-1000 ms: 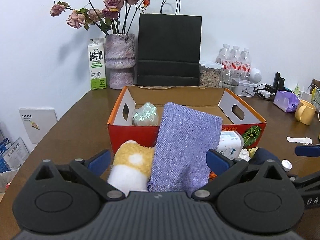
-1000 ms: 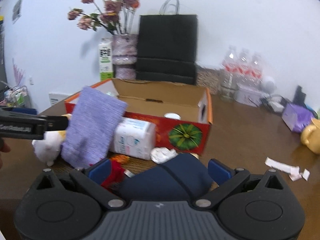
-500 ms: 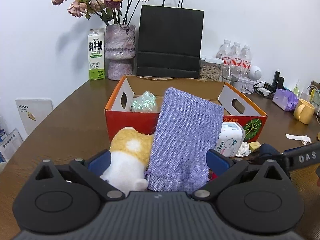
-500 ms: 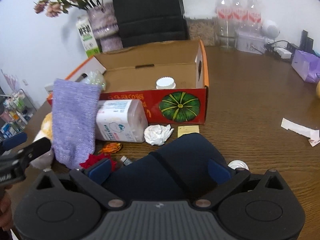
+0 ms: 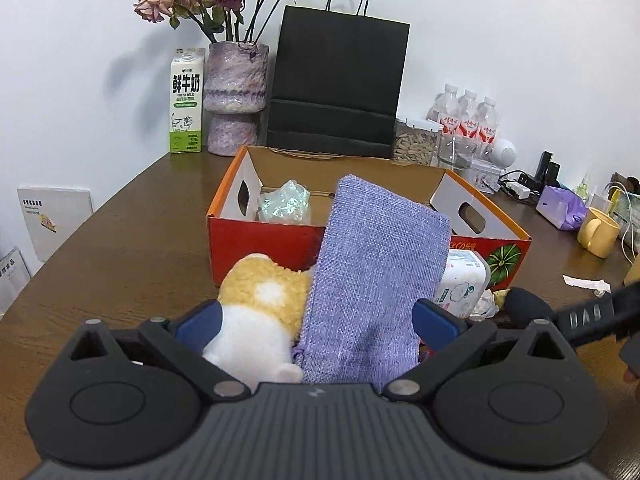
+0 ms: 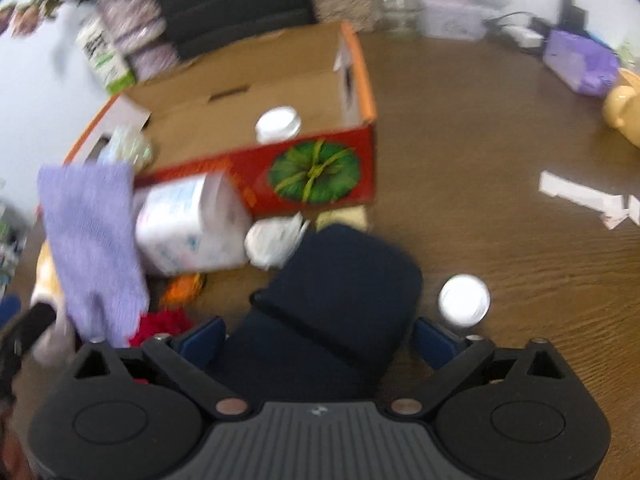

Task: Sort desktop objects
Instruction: 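Grasp the navy zip case with the right gripper while the left approaches the purple pouch, then grasp the purple cloth pouch with the left gripper while the right holds the navy case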

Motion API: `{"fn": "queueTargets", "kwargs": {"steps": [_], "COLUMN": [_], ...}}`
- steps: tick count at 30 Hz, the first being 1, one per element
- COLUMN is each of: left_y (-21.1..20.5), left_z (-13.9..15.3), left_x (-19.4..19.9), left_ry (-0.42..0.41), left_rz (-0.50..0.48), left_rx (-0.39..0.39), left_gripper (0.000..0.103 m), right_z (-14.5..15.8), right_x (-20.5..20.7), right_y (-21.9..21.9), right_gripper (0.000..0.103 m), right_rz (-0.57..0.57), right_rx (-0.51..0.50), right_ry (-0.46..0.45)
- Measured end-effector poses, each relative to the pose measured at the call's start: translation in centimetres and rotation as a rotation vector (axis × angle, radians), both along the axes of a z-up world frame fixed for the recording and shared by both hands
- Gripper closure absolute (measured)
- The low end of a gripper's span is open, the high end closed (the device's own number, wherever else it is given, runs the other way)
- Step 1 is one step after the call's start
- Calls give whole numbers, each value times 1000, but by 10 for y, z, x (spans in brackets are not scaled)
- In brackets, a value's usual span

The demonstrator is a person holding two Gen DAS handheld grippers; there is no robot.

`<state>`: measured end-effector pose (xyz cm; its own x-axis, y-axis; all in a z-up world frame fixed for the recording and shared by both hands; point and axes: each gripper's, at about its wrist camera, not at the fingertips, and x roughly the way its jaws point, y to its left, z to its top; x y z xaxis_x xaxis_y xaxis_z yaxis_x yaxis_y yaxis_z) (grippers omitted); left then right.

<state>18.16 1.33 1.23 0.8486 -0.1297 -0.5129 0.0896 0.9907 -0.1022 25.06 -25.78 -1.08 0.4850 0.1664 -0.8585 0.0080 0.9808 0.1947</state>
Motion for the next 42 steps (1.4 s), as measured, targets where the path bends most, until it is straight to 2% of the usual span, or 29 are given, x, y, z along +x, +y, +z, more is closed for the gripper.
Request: {"fn": "queueTargets", "kwargs": {"steps": [2,3,7,9,15,21,29,35,40,42], "left_y": [-2,-3,-8,-12,-25,-43,-66,-76,-79,-81], "left_z": [-1,-2,-6,-7,-7,-10,-16,-24,-28,-28], "left_x": [3,5,8,8,12,16,24,33,34,34], "left_ry": [5,9,25,27,33,31,12,-9,-24,-27], "left_rz": [1,1,0,-1,4,9,12,17,0,-14], "left_rx": [3,5,14,24,58,86,184,273,300,304], "left_gripper": [0,0,0,0,0,0,0,0,0,4], "right_z": [-2,-2,1,3,9,17,15,8,2,0], "right_x": [-3,-5,-7,-9,-20,-34,-45,-49,-52,-53], "right_y": [3,5,4,-1,-14,-23,-37,-40,-42,-41], "right_gripper": [15,26,36,38,39,39,39,39,39,39], "right_rz": [31,45,82,91,117,146,140,132,140,140], "right_rx": [-23,-35,-32,-16,27,22,56,89,107,110], "right_ry": [-20,-38,-84,-106,-182,-321,-454,-502,-512,-513]}}
